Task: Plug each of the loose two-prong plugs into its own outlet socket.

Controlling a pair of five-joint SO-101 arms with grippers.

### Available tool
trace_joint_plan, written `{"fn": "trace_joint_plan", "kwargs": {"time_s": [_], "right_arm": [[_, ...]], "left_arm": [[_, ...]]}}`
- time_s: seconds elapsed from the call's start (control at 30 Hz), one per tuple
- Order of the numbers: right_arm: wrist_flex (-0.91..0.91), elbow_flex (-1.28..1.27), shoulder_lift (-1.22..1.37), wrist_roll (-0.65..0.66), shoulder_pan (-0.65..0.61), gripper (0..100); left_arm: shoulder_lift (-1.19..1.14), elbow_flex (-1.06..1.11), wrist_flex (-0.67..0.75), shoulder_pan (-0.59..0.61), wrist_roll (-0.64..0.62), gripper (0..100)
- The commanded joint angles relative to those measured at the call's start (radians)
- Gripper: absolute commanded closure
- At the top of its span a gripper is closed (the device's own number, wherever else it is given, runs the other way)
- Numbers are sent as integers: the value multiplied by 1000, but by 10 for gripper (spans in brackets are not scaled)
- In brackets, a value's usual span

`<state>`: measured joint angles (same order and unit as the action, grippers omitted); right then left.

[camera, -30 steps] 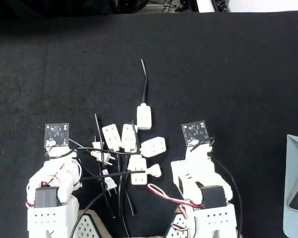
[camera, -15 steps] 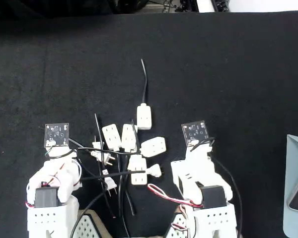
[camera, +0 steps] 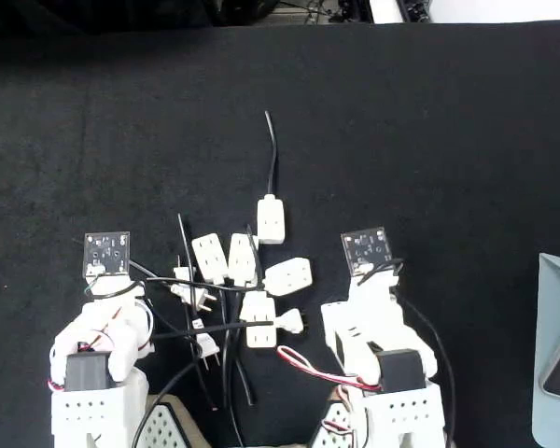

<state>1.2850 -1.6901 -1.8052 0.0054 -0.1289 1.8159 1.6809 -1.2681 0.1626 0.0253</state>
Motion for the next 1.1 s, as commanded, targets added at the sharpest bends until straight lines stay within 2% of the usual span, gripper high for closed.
{"fn": "trace_joint_plan", "kwargs": {"time_s": [0.0,0.47,0.63,0.77,0.9,1.07], "right_arm": [[6,5,-61,-2,11,985],[6,5,-61,-2,8,985],[-2,22,-61,0,12,984],[6,131,-61,-2,11,985],[54,203,-45,2,-41,985],[26,246,42,35,-112,983]], "left_arm": [[5,18,-6,1,-11,970],[5,5,0,5,-6,970],[5,-45,2,101,-3,970],[6,-70,2,125,-3,970],[6,-44,2,125,-3,970],[6,-45,3,125,-3,970]]}}
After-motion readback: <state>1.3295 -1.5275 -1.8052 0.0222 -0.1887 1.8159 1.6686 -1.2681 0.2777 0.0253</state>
